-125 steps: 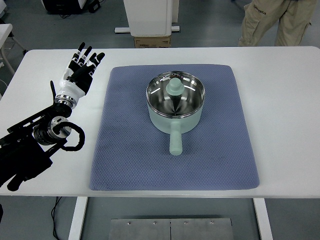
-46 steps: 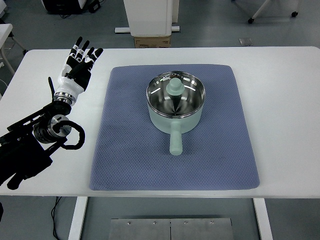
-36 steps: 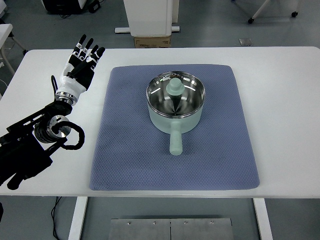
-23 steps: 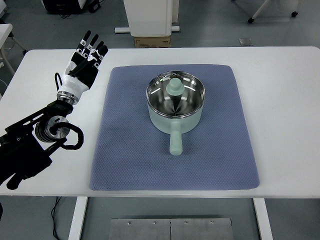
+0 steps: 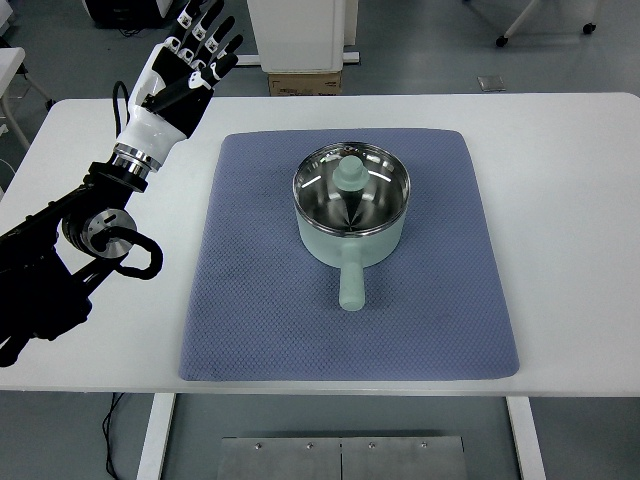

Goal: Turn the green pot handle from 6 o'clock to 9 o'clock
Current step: 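Raise the left hand and swing it over the green saucepan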

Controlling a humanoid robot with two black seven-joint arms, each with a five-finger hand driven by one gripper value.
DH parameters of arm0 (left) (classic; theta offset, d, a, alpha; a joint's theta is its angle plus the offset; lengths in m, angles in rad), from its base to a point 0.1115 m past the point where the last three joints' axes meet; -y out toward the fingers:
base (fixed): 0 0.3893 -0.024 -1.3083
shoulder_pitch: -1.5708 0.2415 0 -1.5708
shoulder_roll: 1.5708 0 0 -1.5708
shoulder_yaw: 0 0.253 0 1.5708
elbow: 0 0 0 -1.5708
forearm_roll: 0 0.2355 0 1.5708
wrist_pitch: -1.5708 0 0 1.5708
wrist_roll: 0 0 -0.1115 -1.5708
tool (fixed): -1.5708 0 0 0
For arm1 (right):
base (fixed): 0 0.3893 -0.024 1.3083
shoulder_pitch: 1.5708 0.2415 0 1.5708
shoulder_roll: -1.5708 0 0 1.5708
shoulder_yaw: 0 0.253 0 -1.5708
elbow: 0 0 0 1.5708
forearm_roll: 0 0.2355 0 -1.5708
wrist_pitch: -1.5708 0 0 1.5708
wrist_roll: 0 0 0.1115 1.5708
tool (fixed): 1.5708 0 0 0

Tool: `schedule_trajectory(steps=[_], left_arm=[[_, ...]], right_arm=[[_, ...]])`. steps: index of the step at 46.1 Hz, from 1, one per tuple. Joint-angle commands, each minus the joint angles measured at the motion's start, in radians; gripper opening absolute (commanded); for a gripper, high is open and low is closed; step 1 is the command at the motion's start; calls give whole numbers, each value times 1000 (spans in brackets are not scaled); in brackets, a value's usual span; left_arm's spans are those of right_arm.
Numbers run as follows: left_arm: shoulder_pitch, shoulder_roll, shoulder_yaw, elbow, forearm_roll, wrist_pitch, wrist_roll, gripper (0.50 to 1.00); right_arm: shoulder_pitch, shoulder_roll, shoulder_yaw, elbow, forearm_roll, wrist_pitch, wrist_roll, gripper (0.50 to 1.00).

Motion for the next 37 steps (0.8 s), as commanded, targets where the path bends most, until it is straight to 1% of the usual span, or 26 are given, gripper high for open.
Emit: schedule_trajectory(steps=[1, 16, 25, 37], left_arm=[[-13, 12, 1, -29, 36, -1, 2, 1000], [-65, 71, -1, -174, 117, -1, 2, 1000], [-125, 75, 2, -215, 162, -1, 9, 1000], [-174, 72, 13, -232, 372, -9, 11, 1000]], right_arm=[[0, 0, 0, 0, 0, 0, 0, 1000], [0, 0, 0, 0, 0, 0, 0, 1000], [0, 0, 0, 0, 0, 0, 0, 1000], [0, 0, 0, 0, 0, 0, 0, 1000]])
